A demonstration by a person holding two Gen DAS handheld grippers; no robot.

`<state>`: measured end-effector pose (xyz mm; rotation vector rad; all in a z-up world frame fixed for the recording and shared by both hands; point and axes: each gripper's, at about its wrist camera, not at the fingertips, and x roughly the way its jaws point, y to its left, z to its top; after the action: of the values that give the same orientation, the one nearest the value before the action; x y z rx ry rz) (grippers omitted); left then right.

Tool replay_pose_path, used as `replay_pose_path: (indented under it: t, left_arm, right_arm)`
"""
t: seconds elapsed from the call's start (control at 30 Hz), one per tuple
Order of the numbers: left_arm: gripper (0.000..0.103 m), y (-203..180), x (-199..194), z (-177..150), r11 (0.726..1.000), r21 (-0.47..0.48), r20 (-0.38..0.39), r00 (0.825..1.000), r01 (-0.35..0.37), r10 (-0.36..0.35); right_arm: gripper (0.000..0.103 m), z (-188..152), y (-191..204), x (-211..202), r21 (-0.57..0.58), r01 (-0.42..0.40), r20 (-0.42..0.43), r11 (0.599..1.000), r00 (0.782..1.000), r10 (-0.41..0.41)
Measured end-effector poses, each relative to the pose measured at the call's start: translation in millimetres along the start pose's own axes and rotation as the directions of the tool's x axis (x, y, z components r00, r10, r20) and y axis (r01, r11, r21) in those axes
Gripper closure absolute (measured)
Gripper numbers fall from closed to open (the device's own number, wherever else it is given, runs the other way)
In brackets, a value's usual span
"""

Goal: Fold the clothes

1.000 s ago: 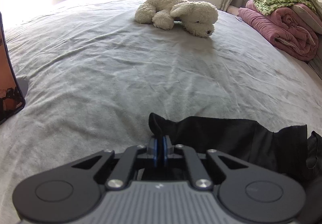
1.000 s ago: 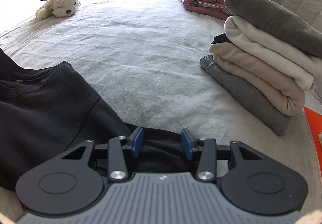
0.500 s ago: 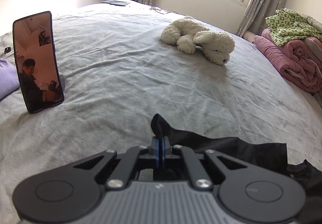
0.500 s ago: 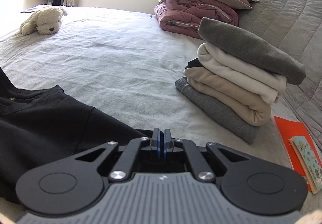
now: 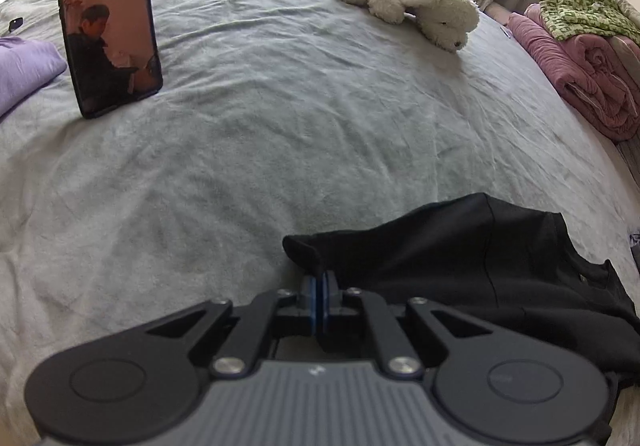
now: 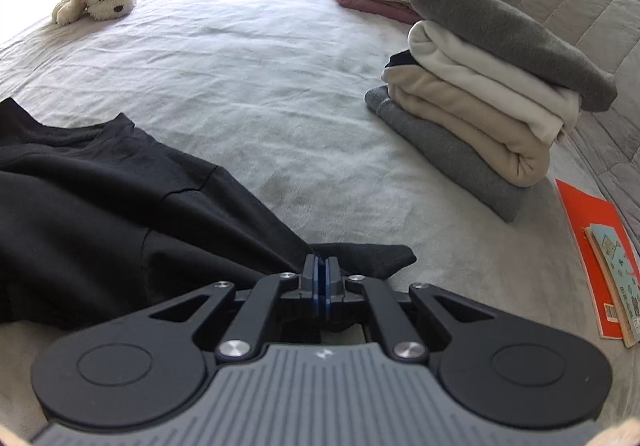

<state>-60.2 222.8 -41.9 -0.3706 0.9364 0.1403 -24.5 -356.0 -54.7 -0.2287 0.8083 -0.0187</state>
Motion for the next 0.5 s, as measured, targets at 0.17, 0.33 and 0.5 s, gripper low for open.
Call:
replay_pose_path:
  t: [0.17,0.33,0.5]
  left_arm:
    - [0.095,-3.1,-4.5,3.2,0.999,0.041,0.008,1.000,0.004,-0.004]
    - [0.051,-13.7,-17.0,15.0,0.991,0.125,0.100,0.995,-0.044,0.032]
    - [0.051,-26.1,-9.1,30.0,0.993,0.114,0.115,0.993,0.011,-0.024]
  right_arm:
    - [0.098,-1.3,5.6,0.1,-0.041,0.016,0.015,0.999,1.000,-0.015]
    - [0.076,7.9,-1.8,-6.9,-0.005,-0.011,0.039,1.000,0.999,0.011]
    - [0.064,21.9,-5.6,-14.3,0.045,-0.059,0.085,0.997,0.995,0.055]
